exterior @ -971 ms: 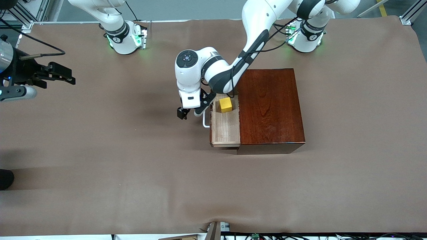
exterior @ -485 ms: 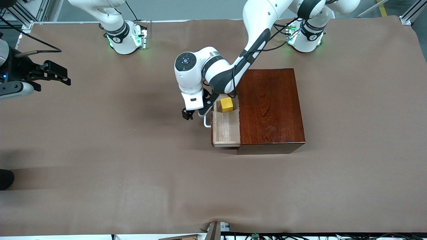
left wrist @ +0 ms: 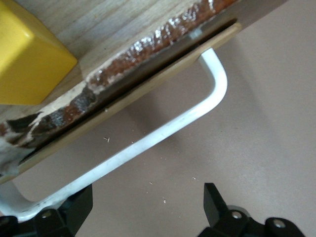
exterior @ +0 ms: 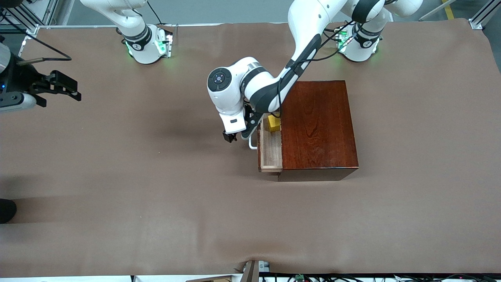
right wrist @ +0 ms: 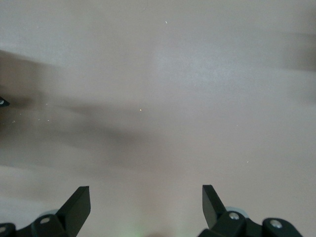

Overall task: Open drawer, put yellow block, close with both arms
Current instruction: 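Push the drawer shut by its handle with the left gripper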

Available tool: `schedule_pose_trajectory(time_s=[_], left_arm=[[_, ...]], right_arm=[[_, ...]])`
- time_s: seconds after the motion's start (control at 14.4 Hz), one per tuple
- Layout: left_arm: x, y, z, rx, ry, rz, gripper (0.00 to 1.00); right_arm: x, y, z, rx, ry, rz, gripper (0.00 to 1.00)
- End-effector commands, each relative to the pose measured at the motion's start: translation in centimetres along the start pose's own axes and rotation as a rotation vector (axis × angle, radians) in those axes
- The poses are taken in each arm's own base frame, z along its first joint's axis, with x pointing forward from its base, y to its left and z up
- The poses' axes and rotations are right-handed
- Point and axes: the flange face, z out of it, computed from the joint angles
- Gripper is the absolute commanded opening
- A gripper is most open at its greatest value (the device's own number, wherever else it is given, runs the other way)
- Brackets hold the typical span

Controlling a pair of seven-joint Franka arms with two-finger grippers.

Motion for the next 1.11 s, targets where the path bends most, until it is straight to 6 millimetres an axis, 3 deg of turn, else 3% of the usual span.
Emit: schedule_pose_trajectory(time_s=[0.0, 0.14, 0.49, 1.04], left_arm=[[2.1, -2.5, 1.9, 0.175, 0.14, -0.037, 1.0], [3.1, -2.8, 2.3, 0.221, 0.157, -0.063, 1.0], [3.4, -3.1, 3.3, 0.246, 0.187, -0.073, 1.0], [5.3, -3.6, 5.4, 0.297, 0.215, -0.093, 1.0]], right_arm=[[-1.7, -0.4, 0.0, -0.021, 0.019, -0.017, 1.0], [-1.7, -0.5, -0.6, -0.022, 0.033, -0.017, 1.0], [-1.6, 0.0, -1.2, -0.036, 0.042, -0.007, 1.0], [-1.6, 0.2, -1.2, -0.034, 0.04, 0.002, 1.0]])
